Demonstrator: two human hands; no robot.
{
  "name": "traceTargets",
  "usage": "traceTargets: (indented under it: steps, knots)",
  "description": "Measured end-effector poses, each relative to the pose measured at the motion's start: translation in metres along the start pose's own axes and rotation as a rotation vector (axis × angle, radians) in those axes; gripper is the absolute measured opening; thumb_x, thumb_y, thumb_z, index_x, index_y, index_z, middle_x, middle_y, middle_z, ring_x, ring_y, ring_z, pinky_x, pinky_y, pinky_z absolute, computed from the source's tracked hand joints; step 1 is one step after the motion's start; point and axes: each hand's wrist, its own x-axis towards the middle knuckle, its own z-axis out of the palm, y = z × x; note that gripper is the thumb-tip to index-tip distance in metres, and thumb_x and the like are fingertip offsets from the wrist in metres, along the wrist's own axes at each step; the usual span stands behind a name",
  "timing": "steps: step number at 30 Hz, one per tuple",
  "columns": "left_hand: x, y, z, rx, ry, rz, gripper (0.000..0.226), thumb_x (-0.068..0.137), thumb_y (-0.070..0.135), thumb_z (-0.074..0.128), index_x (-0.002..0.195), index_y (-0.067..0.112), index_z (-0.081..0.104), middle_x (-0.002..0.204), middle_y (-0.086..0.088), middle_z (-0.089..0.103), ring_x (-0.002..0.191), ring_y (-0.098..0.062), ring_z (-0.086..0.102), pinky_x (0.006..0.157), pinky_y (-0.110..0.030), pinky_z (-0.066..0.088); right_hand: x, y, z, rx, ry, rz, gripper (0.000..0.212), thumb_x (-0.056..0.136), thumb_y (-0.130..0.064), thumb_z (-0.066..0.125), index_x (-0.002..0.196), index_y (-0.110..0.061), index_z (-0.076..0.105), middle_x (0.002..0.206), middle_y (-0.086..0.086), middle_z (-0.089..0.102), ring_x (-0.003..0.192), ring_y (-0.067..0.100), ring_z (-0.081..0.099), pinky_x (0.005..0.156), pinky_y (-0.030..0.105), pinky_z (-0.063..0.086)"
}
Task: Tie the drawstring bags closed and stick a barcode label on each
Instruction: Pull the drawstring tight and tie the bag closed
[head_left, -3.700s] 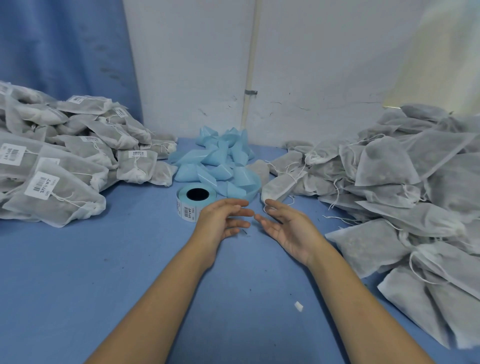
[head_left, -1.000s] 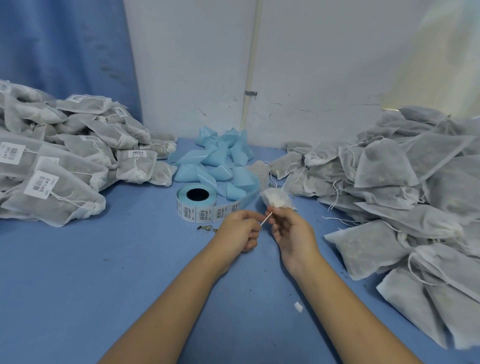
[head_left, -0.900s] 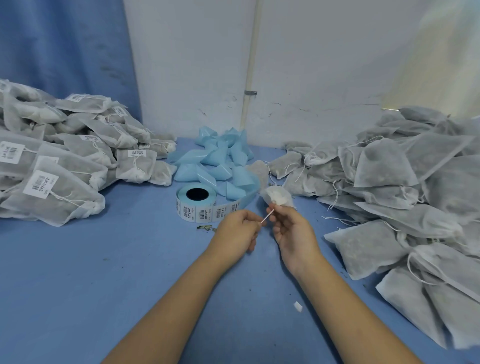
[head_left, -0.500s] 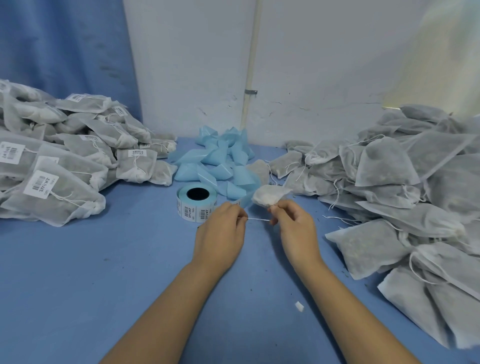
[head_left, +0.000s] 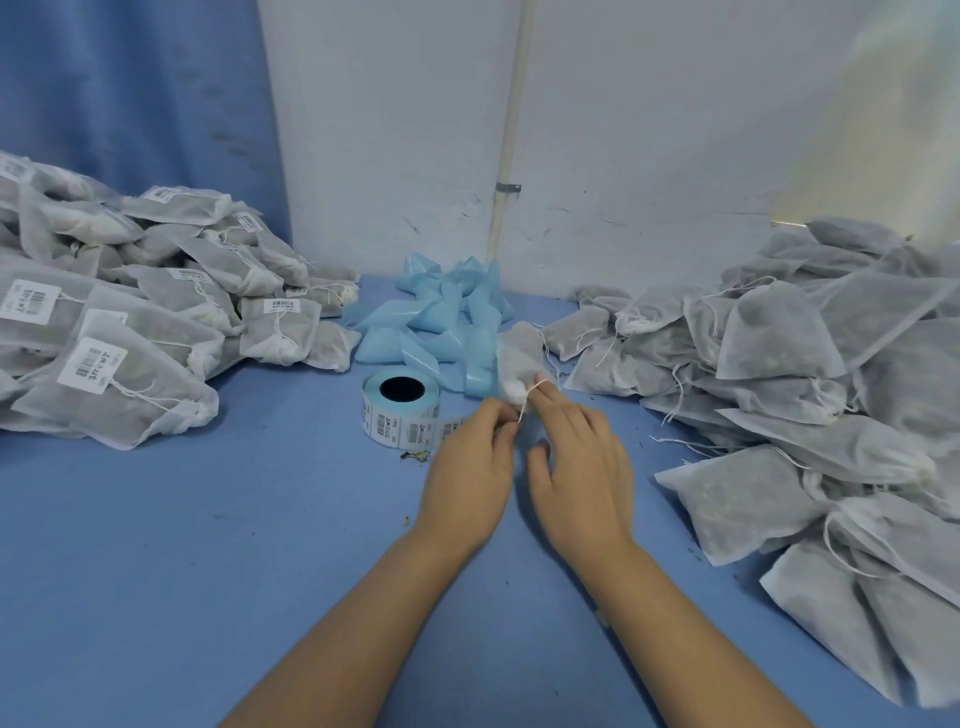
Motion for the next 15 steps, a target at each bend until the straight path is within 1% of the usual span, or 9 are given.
traceTargets:
  steps: [2,4,6,8,10,11,12,13,15]
  knots:
    - [-0.0005,-0.0003,0.0018,-0.051,-0.015,-0.042,0.015,0.097,0.014,0.047,0.086,0.023,0.050,0.084,0.005,0.063,0.082,-0.016,0.057,0.076,-0.032,0.045,-0.0005,-0.0015,0.0009,-0.017,-0.028,-0.011,0.051,0.082,-0.006,0.056,0.132,-0.016,0.054,0.146,-0.008,0.045,0.120,0.022,0.049,0.088,0.037,0.042]
    - [-0.0003,-0.0018,0.0015,-0.007,-0.010,-0.034,0.014,0.097,0.015,0.048,0.087,0.023,0.053,0.086,0.007,0.060,0.080,-0.012,0.055,0.076,-0.032,0.044,-0.0002,-0.0013,0.0022,-0.019,-0.038,0.002,0.051,0.082,-0.006,0.056,0.132,-0.017,0.054,0.147,-0.009,0.044,0.121,0.022,0.048,0.090,0.036,0.040]
    - [0.0010,-0.0051,-0.0007,0.108,0.030,0.039,0.010,0.096,0.015,0.049,0.092,0.018,0.058,0.102,0.012,0.052,0.084,-0.008,0.052,0.077,-0.034,0.046,0.0005,0.0006,0.0026,-0.012,-0.037,0.018,0.050,0.080,-0.003,0.054,0.128,-0.017,0.056,0.145,-0.010,0.045,0.119,0.022,0.048,0.090,0.036,0.040]
    - [0.0015,-0.0063,-0.0031,0.162,0.055,0.127,0.013,0.096,0.014,0.049,0.096,0.013,0.061,0.126,0.016,0.045,0.094,-0.003,0.053,0.077,-0.031,0.047,0.0007,0.0014,0.0026,-0.007,-0.025,0.022,0.051,0.080,-0.001,0.053,0.128,-0.017,0.056,0.145,-0.011,0.046,0.118,0.022,0.048,0.090,0.036,0.039]
    - [0.0008,-0.0039,-0.0040,0.088,0.022,0.210,0.015,0.097,0.009,0.046,0.098,0.011,0.061,0.137,0.022,0.038,0.106,0.014,0.045,0.085,-0.013,0.041,-0.0004,0.0007,0.0031,0.010,0.011,0.002,0.053,0.079,0.001,0.055,0.129,-0.016,0.057,0.144,-0.009,0.048,0.117,0.023,0.050,0.089,0.038,0.041]
    - [0.0000,-0.0025,-0.0037,0.038,-0.003,0.230,0.017,0.097,0.005,0.045,0.101,0.010,0.062,0.137,0.021,0.038,0.110,0.021,0.040,0.088,-0.003,0.034,-0.0009,0.0002,0.0035,0.022,0.035,-0.009,0.052,0.078,0.001,0.057,0.128,-0.016,0.058,0.142,-0.008,0.050,0.115,0.024,0.051,0.088,0.039,0.042]
    - [-0.0004,-0.0022,-0.0032,0.001,-0.020,0.240,0.020,0.097,0.002,0.044,0.105,0.007,0.061,0.134,0.017,0.041,0.113,0.021,0.038,0.090,0.002,0.028,-0.0010,0.0000,0.0040,0.036,0.057,-0.013,0.051,0.078,0.001,0.057,0.126,-0.016,0.060,0.140,-0.008,0.052,0.114,0.025,0.052,0.086,0.039,0.043]
    - [-0.0003,-0.0026,-0.0025,-0.016,-0.026,0.242,0.023,0.096,-0.001,0.044,0.111,0.006,0.060,0.130,0.013,0.045,0.113,0.016,0.041,0.090,0.003,0.027,-0.0009,0.0003,0.0046,0.051,0.077,-0.011,0.048,0.079,0.001,0.058,0.124,-0.016,0.062,0.139,-0.008,0.054,0.111,0.024,0.053,0.086,0.039,0.043]
    - [-0.0002,-0.0038,-0.0016,-0.036,-0.039,0.219,0.025,0.095,-0.002,0.045,0.113,0.009,0.059,0.118,0.008,0.053,0.102,0.008,0.049,0.086,0.000,0.031,0.0000,0.0028,0.0063,0.113,0.118,-0.001,0.040,0.082,-0.003,0.057,0.119,-0.017,0.065,0.132,-0.010,0.059,0.106,0.022,0.053,0.086,0.036,0.042]
